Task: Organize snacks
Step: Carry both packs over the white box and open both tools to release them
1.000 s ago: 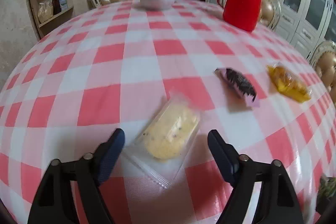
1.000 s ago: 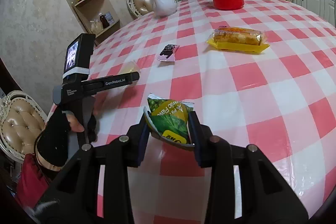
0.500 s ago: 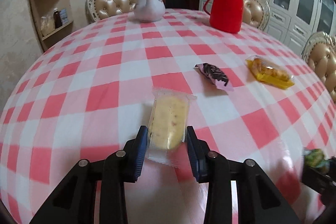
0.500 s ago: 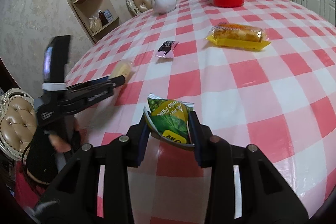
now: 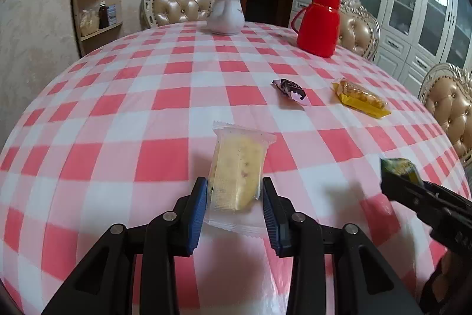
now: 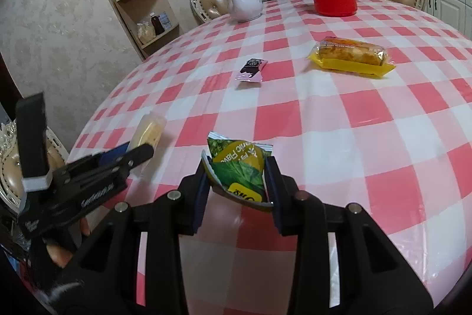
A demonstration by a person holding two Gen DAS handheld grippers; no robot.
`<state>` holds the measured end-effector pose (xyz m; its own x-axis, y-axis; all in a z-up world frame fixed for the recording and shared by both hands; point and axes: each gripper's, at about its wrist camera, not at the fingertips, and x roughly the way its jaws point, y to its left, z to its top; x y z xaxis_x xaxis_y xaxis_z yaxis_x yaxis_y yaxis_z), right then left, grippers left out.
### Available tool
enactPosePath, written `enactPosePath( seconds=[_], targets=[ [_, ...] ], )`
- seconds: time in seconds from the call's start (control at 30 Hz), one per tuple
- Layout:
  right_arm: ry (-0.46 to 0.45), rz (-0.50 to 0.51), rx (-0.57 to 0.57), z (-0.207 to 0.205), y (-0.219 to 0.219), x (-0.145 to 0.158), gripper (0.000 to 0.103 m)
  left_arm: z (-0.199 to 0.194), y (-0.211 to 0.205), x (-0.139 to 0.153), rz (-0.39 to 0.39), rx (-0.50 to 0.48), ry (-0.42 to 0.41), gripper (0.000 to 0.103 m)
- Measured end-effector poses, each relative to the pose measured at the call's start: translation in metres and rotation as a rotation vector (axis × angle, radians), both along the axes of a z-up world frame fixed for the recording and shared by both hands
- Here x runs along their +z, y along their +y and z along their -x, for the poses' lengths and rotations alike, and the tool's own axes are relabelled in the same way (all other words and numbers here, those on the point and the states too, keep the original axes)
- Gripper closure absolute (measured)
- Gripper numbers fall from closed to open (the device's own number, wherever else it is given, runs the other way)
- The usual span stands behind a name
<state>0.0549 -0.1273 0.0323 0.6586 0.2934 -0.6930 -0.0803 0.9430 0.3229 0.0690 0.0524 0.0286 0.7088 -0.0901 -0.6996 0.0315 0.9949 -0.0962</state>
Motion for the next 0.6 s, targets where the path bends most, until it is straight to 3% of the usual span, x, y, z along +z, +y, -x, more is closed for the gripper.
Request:
enactPosePath(
  seconds=[0.27, 0.6],
  targets=[
    [0.003, -0.075, 0.010, 0.010, 0.008, 0.000, 0.063, 0.032, 0.008, 0.002, 0.023, 0.043, -0.036, 0.066],
    [-0.004, -0.066, 0.100, 0.029, 0.047, 0.000, 0.063, 0.062, 0.026, 0.000, 0.082, 0.108, -0.049, 0.066]
  ],
)
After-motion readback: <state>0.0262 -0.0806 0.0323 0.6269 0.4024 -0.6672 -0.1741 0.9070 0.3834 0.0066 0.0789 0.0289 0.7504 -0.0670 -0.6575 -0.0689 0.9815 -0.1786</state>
